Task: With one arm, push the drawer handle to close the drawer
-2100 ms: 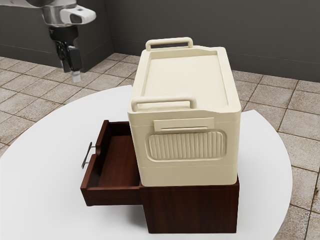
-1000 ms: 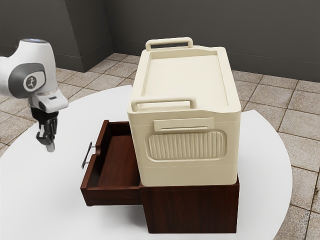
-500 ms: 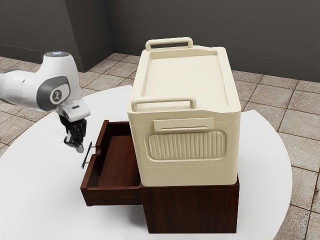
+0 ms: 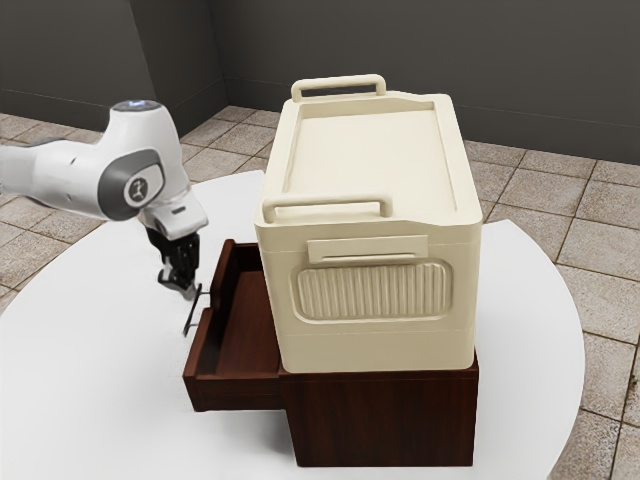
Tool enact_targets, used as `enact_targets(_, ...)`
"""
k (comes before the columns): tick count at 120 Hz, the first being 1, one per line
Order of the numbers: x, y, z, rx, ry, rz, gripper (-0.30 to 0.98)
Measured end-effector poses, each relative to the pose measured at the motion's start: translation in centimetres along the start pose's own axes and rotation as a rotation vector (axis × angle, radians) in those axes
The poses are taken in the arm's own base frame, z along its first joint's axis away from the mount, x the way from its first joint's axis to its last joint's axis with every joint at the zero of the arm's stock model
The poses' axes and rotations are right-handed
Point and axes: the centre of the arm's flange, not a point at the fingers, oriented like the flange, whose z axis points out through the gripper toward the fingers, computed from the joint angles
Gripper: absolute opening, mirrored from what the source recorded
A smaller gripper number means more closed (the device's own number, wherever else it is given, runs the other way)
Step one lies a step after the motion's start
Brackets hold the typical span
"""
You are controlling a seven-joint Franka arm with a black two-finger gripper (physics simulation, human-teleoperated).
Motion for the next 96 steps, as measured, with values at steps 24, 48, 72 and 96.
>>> enact_targets(24,4.0,1.5,-0.1,-0.003,0.019,0.042,-0.1)
enact_targets(48,6.2,2.3,-0.1,-0.009,0.04,0.045,-0.1)
enact_targets(72,6.8,1.7,-0.6,0.002,0.076,0.011,-0.1)
enact_targets(96,7.5,0.8,0.2,0.0,0.106,-0.016,-0.1)
